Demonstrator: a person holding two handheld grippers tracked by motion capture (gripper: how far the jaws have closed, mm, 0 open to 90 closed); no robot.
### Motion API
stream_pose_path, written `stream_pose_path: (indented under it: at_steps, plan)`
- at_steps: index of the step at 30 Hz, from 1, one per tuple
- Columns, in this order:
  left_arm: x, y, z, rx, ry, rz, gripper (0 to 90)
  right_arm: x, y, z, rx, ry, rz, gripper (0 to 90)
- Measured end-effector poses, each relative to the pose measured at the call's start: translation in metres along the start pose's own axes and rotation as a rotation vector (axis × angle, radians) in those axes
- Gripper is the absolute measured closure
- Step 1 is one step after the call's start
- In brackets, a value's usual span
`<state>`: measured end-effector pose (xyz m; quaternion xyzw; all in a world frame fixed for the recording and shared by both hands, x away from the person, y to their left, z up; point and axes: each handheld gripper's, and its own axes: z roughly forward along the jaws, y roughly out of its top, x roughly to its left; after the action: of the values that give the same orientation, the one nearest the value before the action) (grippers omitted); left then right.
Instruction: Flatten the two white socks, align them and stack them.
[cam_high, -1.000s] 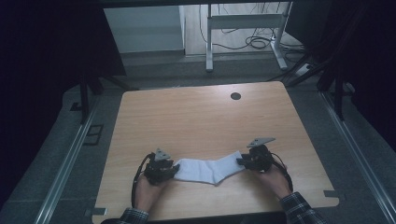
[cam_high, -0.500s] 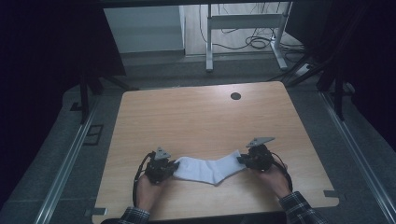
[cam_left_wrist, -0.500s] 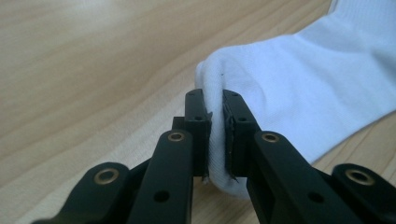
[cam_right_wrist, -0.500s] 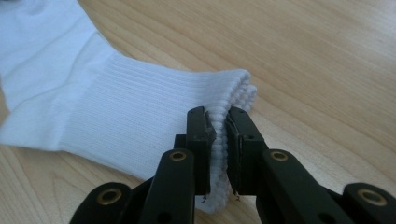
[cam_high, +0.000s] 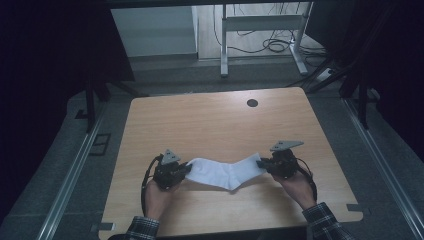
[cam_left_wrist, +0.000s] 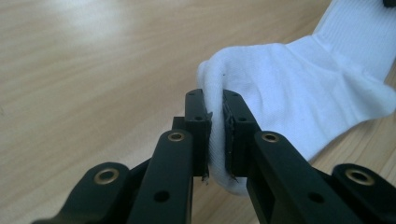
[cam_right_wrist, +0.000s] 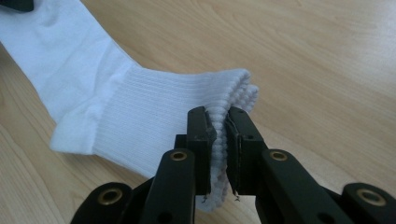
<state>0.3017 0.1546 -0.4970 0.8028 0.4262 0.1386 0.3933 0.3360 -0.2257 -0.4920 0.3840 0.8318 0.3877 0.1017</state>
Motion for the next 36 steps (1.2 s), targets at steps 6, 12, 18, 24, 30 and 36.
stream_pose_path:
  at_steps: [6,12,18,24,30,36]
  plan:
    - [0.006,0.015,-0.001,-0.03,0.003,-0.003,82.3,-0.004,0.01,-0.005,-0.025,-0.006,0.004,80.2]
    - [0.01,0.024,0.003,-0.046,0.009,-0.016,82.3,-0.011,0.021,-0.006,-0.035,-0.023,0.0,80.2]
    - [0.016,0.035,0.007,-0.054,0.024,-0.022,82.3,-0.019,0.033,-0.005,-0.047,-0.039,0.009,80.2]
    - [0.025,0.048,0.016,-0.054,0.053,-0.023,82.3,-0.027,0.046,0.0,-0.057,-0.056,0.023,80.2]
    - [0.031,0.056,0.032,-0.05,0.102,-0.026,82.1,-0.035,0.056,0.008,-0.057,-0.07,0.028,80.1]
    - [0.037,0.057,0.052,-0.028,0.133,-0.032,82.0,-0.046,0.06,0.022,-0.044,-0.085,0.049,80.1]
